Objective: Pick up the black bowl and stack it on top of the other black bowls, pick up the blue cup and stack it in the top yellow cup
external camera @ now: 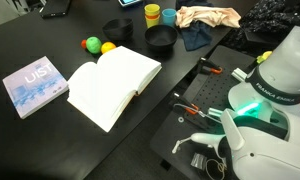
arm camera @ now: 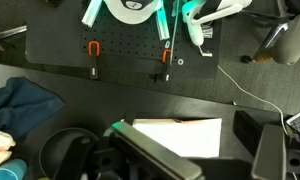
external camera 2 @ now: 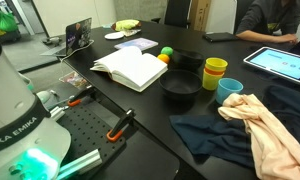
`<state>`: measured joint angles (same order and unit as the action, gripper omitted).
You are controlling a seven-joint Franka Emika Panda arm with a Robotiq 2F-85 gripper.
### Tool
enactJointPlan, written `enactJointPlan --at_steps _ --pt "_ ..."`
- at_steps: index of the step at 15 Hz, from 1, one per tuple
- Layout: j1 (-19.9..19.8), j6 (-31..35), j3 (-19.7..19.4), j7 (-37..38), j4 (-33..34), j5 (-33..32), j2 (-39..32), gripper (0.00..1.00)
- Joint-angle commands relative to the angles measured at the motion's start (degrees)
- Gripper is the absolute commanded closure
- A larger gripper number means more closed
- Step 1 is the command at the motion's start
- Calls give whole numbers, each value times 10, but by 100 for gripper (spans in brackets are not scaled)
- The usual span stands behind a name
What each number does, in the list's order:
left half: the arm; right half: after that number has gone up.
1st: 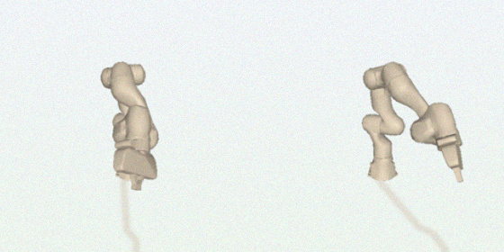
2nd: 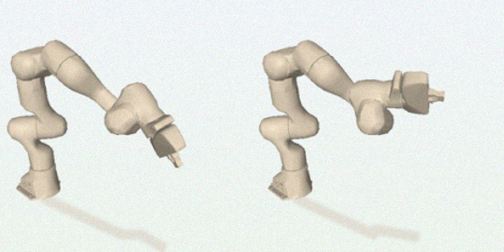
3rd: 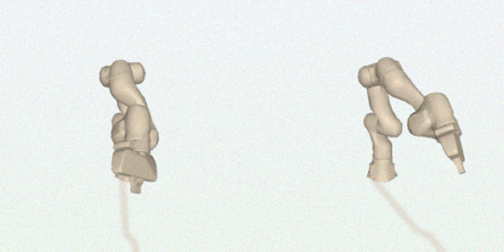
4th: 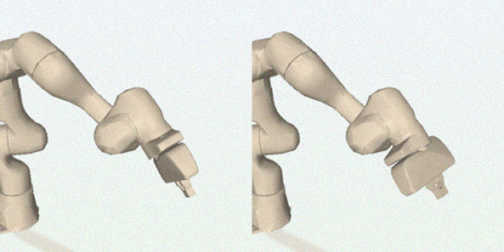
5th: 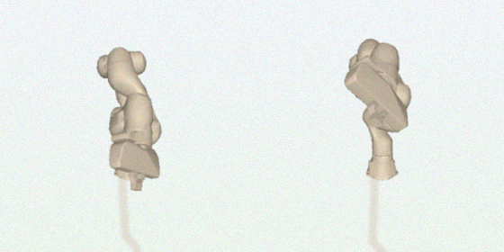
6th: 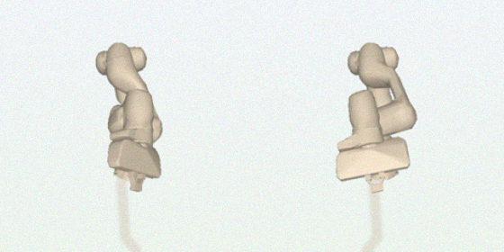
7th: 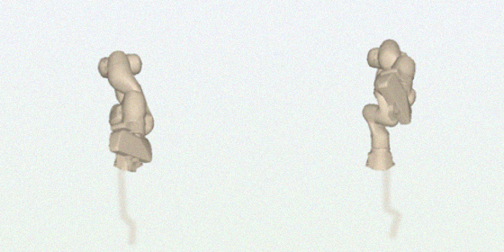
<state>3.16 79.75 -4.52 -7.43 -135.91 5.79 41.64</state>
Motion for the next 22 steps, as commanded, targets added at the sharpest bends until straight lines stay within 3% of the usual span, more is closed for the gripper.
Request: enactJointPlan --at_steps 1,5,12,18,22 --pt "-15 23 3 -3 -19 0 -20 0" --pt "-46 133 -1 18 -84 -19 -66 0" --pt "-134 414 -21 122 -175 -87 -190 0" --pt "-182 616 -33 248 -203 -85 -315 0" --pt "-179 702 -28 380 -182 -83 -409 0"
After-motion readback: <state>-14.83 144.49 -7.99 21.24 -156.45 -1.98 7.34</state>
